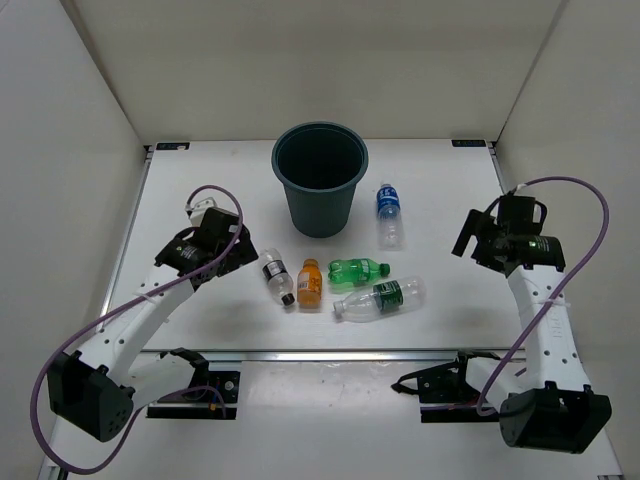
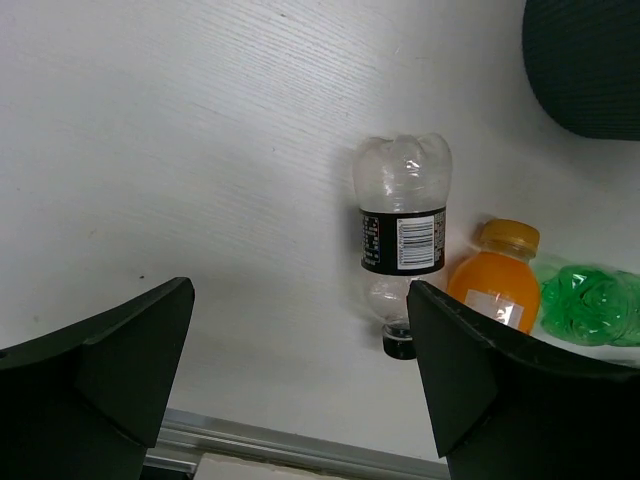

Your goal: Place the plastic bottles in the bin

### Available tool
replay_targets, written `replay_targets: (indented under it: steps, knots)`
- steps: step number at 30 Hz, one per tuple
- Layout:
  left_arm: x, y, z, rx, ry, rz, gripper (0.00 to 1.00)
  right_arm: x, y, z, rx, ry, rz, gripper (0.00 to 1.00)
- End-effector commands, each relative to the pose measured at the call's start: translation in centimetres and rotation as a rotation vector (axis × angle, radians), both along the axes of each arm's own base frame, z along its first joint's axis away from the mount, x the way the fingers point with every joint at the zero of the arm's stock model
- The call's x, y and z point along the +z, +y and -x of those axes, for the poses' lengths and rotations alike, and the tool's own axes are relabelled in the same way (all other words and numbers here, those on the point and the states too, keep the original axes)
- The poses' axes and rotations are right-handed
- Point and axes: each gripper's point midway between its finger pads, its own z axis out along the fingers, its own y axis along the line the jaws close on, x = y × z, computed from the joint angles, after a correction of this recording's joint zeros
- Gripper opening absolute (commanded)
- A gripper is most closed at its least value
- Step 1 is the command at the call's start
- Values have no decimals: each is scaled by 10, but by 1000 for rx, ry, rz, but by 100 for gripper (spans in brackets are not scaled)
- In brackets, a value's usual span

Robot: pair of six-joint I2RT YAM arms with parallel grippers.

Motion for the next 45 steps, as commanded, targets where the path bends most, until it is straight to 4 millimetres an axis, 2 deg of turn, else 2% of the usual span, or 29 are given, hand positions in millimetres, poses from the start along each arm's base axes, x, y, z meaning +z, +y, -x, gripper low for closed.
replay_targets:
  steps: [1,4,7,8,10,11,13,17,20,22,25,30,34,37,39,40,42,43,44,45]
  knots:
    - [2,-1,-2,27,-26,19,99,21,-10,-11,1,-36,88,99]
    - [-2,-12,-7,25,-22,33,98,29,1,-17,90,-66,118,99]
    - [-11,-39,-16,-32,-25,79,99,32,17,-23,169,-111,100,99]
    - [-21,-44,-19,-45,-3,72,99,33,25,-24,213,-127,90,100]
    - [-39,-55,-21,-62,44,53,99,39,27,-29,219,-179,75,99]
    - [-41,-58,-24,-70,48,47,99,40,30,-30,226,-197,57,100]
    - [-59,-62,-24,-77,90,-11,99,36,33,-30,234,-207,56,99]
    - [-82,-77,-29,-116,113,-14,98,35,39,-29,237,-231,20,99]
    - [-100,-85,-33,-147,144,-10,99,23,43,-27,249,-198,6,100]
    - [-105,-88,-36,-146,157,-1,97,14,46,-23,257,-172,-4,99]
    - [-110,-80,-35,-126,165,-22,88,10,53,-19,286,-153,-1,99]
    - [-105,-71,-40,-121,145,1,52,8,51,-20,302,-163,12,99]
    - [-55,-60,-46,-116,75,-18,46,3,50,-23,305,-166,10,100]
    - [23,-54,-57,-116,-110,-16,44,-11,50,-24,303,-136,-13,99]
    - [84,-50,-77,-93,-255,11,42,-17,52,-27,310,-124,-16,100]
    - [97,-53,-82,-119,-285,7,42,-20,51,-29,300,-118,-19,99]
    - [149,-64,-108,-133,-405,34,44,-22,55,-31,333,-122,-19,99]
    - [152,-73,-118,-163,-413,3,44,-22,60,-33,367,-135,-20,99]
    - [182,-82,-129,-168,-482,25,44,-23,63,-33,385,-134,-16,100]
    - [199,-97,-144,-192,-528,23,45,-23,67,-32,404,-136,-12,99]
